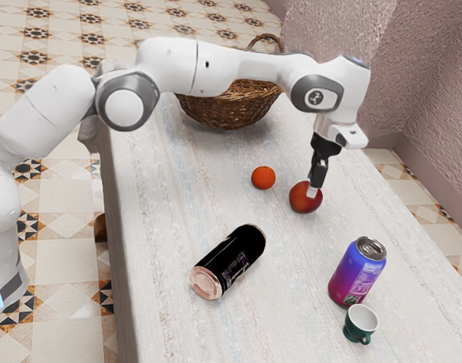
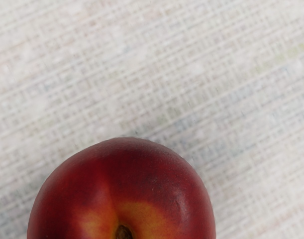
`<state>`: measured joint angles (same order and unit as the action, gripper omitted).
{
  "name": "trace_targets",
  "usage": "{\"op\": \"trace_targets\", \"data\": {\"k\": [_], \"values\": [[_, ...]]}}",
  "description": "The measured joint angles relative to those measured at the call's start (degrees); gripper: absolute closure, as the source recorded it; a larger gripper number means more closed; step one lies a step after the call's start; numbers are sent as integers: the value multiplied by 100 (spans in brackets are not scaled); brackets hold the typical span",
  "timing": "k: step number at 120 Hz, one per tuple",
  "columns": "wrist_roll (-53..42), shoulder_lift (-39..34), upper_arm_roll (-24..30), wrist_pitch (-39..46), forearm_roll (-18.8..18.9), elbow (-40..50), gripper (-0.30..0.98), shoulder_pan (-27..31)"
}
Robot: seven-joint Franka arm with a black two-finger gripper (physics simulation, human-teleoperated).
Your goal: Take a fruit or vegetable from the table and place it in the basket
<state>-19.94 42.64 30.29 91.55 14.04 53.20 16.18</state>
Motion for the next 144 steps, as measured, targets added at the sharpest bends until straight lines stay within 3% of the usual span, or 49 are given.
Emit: {"op": "trace_targets", "data": {"k": [144], "values": [[-21,44,-95,142,-41,191,0,132]]}}
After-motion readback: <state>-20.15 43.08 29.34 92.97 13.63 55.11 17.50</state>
